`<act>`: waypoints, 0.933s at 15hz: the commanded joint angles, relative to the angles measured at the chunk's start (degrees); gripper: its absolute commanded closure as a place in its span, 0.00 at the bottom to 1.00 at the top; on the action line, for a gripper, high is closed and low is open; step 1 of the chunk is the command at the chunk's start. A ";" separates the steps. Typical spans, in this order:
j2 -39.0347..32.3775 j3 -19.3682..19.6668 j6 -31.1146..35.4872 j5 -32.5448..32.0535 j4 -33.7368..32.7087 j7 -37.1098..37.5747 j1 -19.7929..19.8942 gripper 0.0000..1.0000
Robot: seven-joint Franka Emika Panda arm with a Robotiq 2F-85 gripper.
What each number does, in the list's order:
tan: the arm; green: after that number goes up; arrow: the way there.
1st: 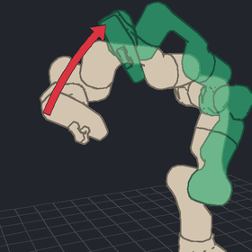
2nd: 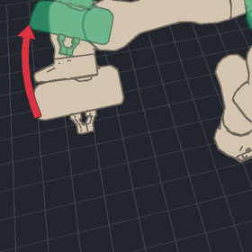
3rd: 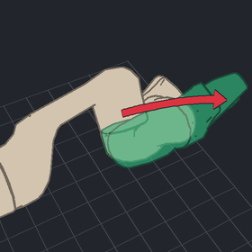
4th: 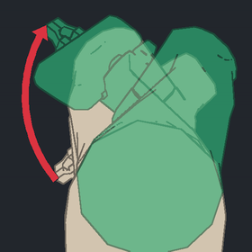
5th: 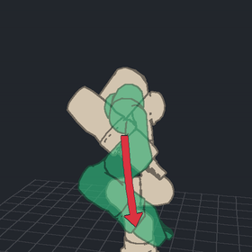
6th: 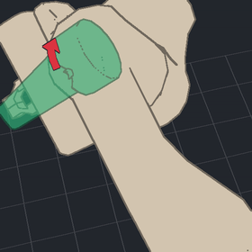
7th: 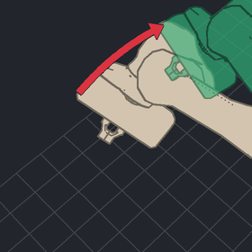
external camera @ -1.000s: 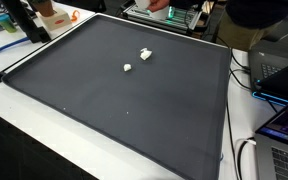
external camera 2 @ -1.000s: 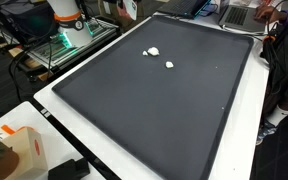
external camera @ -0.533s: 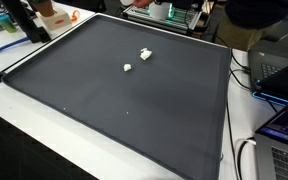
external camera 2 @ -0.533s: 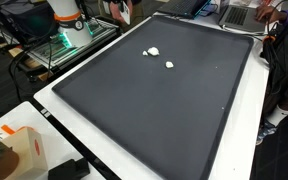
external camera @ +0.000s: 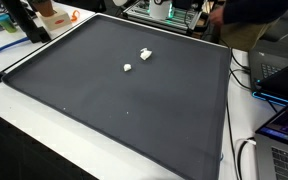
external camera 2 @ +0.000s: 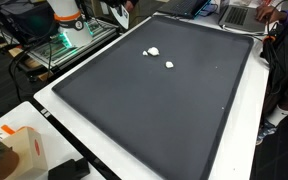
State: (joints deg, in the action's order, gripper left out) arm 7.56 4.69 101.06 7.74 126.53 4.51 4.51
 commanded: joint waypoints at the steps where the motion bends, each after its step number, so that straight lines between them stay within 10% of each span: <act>1: -0.09 -0.04 -0.11 0.00 -0.17 -0.02 0.06 0.96; 14: 3.44 -1.50 6.73 1.43 4.00 2.78 -1.02 0.99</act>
State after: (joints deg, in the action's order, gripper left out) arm 7.45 4.51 102.09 7.94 126.45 4.78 4.43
